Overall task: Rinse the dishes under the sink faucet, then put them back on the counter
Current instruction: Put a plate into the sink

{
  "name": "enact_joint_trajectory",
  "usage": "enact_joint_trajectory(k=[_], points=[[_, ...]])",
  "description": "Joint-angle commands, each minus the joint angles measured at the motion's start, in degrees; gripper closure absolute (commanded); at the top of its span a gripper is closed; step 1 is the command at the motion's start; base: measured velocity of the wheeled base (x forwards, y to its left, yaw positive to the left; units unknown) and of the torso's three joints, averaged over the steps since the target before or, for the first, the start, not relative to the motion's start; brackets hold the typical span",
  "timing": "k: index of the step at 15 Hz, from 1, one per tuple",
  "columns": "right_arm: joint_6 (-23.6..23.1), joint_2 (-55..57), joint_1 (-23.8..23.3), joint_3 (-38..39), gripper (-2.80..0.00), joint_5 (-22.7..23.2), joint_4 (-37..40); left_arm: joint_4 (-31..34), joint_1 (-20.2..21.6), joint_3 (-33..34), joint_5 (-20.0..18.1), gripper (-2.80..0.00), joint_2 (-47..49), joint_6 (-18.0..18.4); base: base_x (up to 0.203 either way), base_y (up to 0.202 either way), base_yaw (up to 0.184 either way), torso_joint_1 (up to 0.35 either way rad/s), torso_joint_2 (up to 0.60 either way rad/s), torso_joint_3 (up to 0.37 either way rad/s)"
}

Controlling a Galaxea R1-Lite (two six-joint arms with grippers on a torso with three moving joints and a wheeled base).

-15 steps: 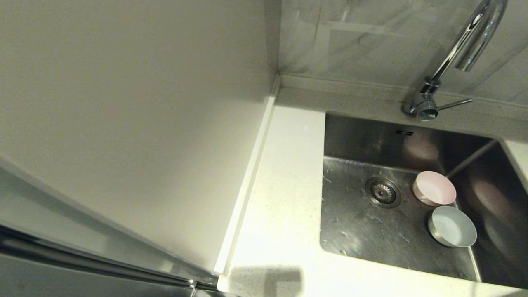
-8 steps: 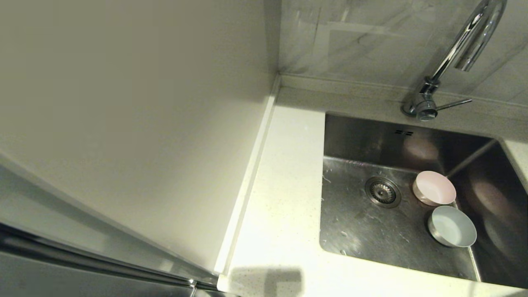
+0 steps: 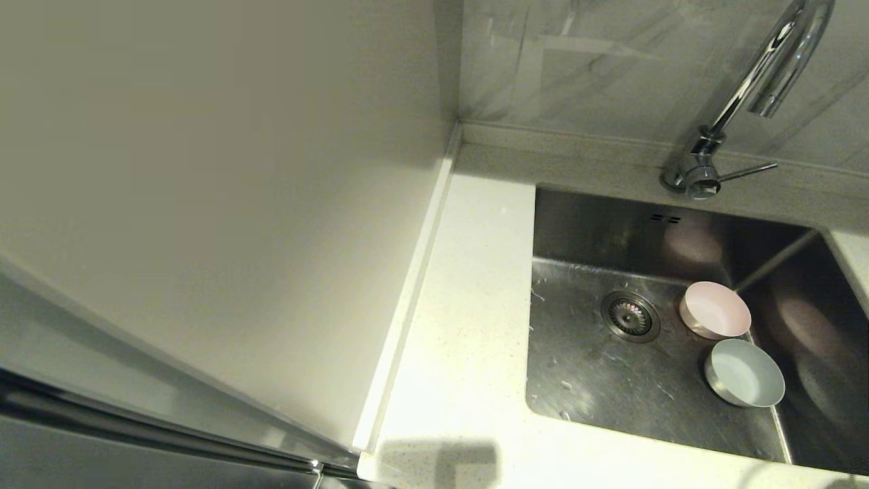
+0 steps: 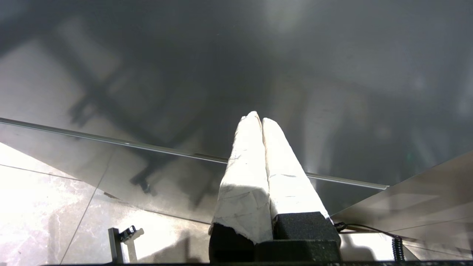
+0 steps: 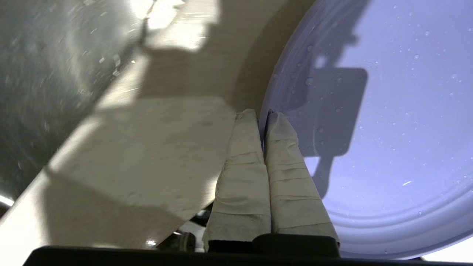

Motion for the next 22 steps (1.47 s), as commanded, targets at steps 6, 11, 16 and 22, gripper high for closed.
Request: enact_joint_trajectory(k=[6, 11, 16, 22], points=[[-0.51, -7.38, 19.41, -0.03, 0.0, -0.25, -7.93, -0.05, 0.01, 0.18, 0.0, 0.0, 0.0, -0.04, 0.0, 0.0, 0.0, 0.0, 0.0, 0.0], [-0.44, -8.41, 36.52, 0.17, 0.0, -7.78, -16.03, -0.05, 0.01, 0.18, 0.0, 0.0, 0.0, -0.04, 0.0, 0.0, 0.0, 0.0, 0.0, 0.0], [-0.41, -10.79, 50.66, 0.4, 0.0, -18.17, -22.04, -0.05, 0.01, 0.18, 0.0, 0.0, 0.0, -0.04, 0.0, 0.0, 0.0, 0.0, 0.0, 0.0], [-0.36, -15.01, 79.38, 3.26, 0.0, -35.89, -24.91, -0.05, 0.01, 0.18, 0.0, 0.0, 0.0, -0.01, 0.0, 0.0, 0.0, 0.0, 0.0, 0.0]])
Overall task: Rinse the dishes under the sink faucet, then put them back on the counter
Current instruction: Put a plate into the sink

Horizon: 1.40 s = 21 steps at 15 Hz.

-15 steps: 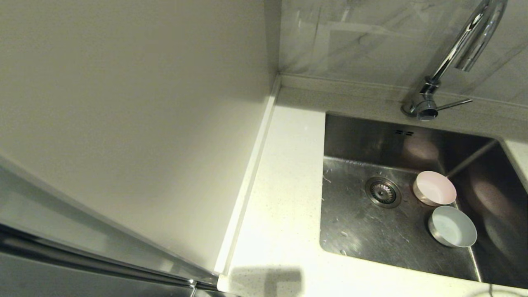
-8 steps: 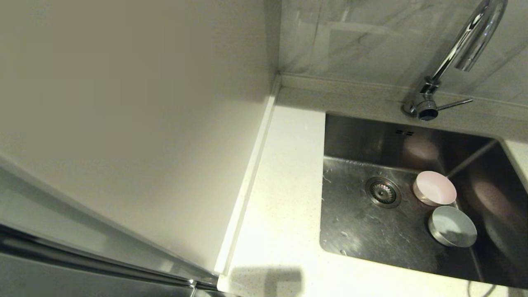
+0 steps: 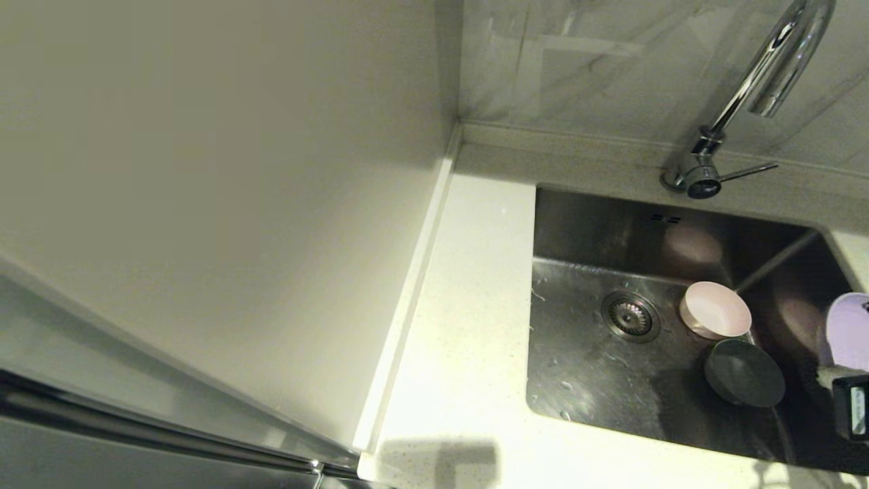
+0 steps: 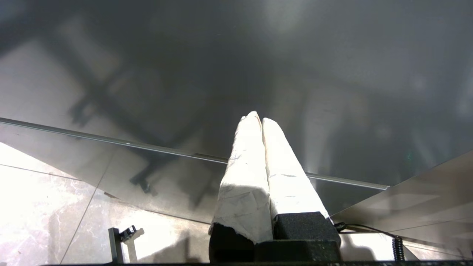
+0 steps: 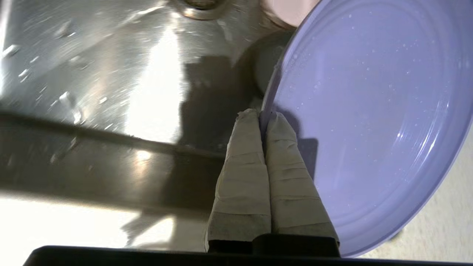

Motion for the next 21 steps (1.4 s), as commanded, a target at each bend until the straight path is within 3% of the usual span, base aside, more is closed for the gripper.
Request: enact_joint_trajectory(k=[1, 3, 8, 11, 15, 21], points=[[-0.01, -1.7, 11.17, 1.45, 0.0, -5.97, -0.26, -0.02, 0.01, 0.1, 0.0, 0.0, 0.0, -0.04, 0.0, 0.0, 0.0, 0.0, 0.0, 0.0], [0.0, -1.97, 18.07, 2.81, 0.0, -9.25, -0.36, -0.02, 0.01, 0.17, 0.0, 0.0, 0.0, -0.03, 0.0, 0.0, 0.0, 0.0, 0.0, 0.0], [-0.08, -1.47, 33.68, 5.92, 0.0, -12.34, -0.37, -0.02, 0.01, 0.18, 0.0, 0.0, 0.0, -0.04, 0.0, 0.0, 0.0, 0.0, 0.0, 0.0], [-1.58, 1.17, 40.18, 6.32, 0.0, -13.27, -0.61, -0.02, 0.01, 0.18, 0.0, 0.0, 0.0, -0.04, 0.0, 0.0, 0.0, 0.0, 0.0, 0.0], [-4.01, 10.34, 40.58, 1.94, 0.0, -13.3, -4.86, -0.02, 0.01, 0.18, 0.0, 0.0, 0.0, -0.04, 0.0, 0.0, 0.0, 0.0, 0.0, 0.0], [-2.9, 26.1, 40.59, -5.11, 0.0, -12.42, -14.37, -0.02, 0.01, 0.09, 0.0, 0.0, 0.0, -0.04, 0.0, 0.0, 0.0, 0.0, 0.0, 0.0]])
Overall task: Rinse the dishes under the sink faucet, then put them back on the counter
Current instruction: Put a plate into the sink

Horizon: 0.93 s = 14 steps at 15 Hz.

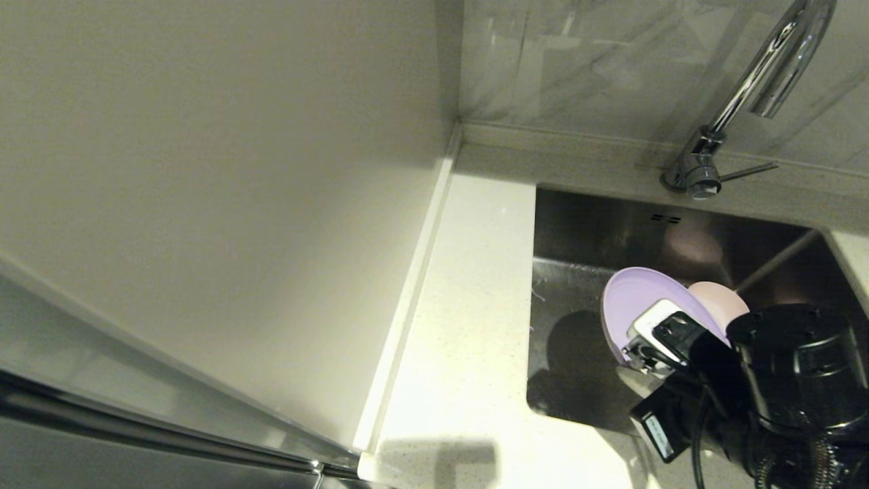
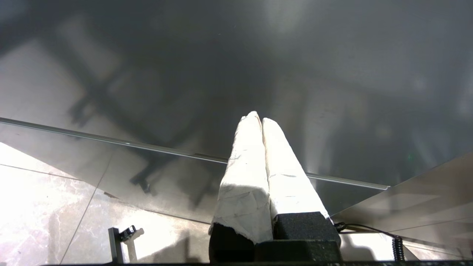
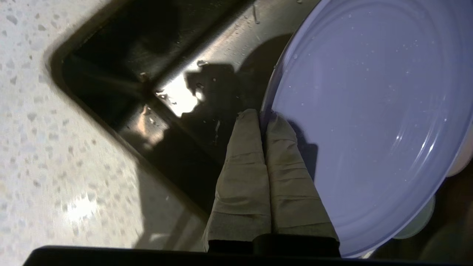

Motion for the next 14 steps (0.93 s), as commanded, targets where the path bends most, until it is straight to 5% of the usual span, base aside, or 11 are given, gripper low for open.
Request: enact_joint_trajectory(k=[1, 11, 12, 14], points=[[0.52, 7.83, 0.03, -0.22, 0.0, 1.12, -2.32, -0.05, 0.01, 0.18, 0.0, 0.0, 0.0, -0.04, 0.0, 0.0, 0.0, 0.0, 0.0, 0.0], [3.52, 9.62, -0.13, 1.75, 0.0, 4.15, -2.85, -0.05, 0.01, 0.18, 0.0, 0.0, 0.0, -0.04, 0.0, 0.0, 0.0, 0.0, 0.0, 0.0], [3.86, 9.52, -0.15, 2.13, -2.8, 4.13, -2.85, -0.05, 0.01, 0.09, 0.0, 0.0, 0.0, -0.04, 0.0, 0.0, 0.0, 0.0, 0.0, 0.0], [3.95, 9.18, -0.12, 2.75, -2.8, 4.13, -2.77, -0.05, 0.01, 0.18, 0.0, 0.0, 0.0, -0.04, 0.0, 0.0, 0.0, 0.0, 0.0, 0.0]])
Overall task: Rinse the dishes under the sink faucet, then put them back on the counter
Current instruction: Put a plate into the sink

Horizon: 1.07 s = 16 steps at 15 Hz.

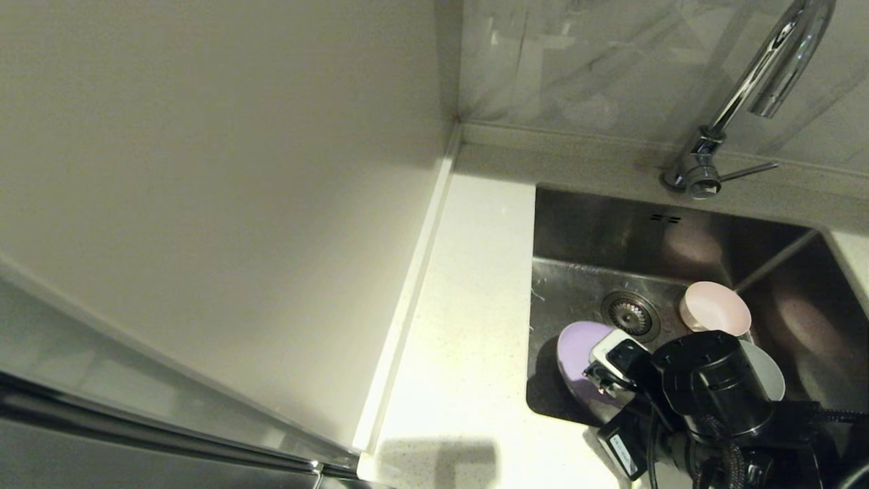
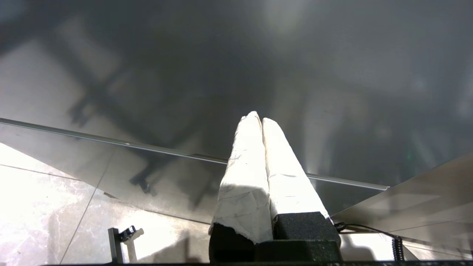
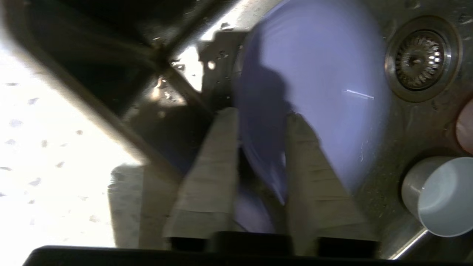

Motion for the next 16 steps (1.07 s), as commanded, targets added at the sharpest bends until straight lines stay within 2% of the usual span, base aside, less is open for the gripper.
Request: enact_joint_trajectory(k=[1, 4, 9, 13, 16], points=[[-0.07, -0.52, 0.07, 1.03, -2.8, 0.21, 0.17, 0.0, 0.01, 0.18, 0.0, 0.0, 0.0, -0.02, 0.0, 0.0, 0.0, 0.0, 0.0, 0.0], [0.05, -0.95, 0.07, 1.71, -2.8, 0.21, 0.09, 0.0, 0.01, 0.12, 0.0, 0.0, 0.0, -0.02, 0.0, 0.0, 0.0, 0.0, 0.0, 0.0], [4.01, -2.94, -0.15, 2.04, -2.8, -0.21, 0.15, 0.0, 0.01, 0.18, 0.0, 0.0, 0.0, -0.02, 0.0, 0.0, 0.0, 0.0, 0.0, 0.0], [8.14, -9.39, -8.85, 1.96, -2.8, -2.79, 0.32, 0.0, 0.01, 0.18, 0.0, 0.0, 0.0, -0.02, 0.0, 0.0, 0.0, 0.0, 0.0, 0.0], [8.83, -18.05, -19.3, 5.04, -2.8, -3.04, 0.56, 0.0, 0.01, 0.17, 0.0, 0.0, 0.0, -0.02, 0.0, 0.0, 0.0, 0.0, 0.0, 0.0]])
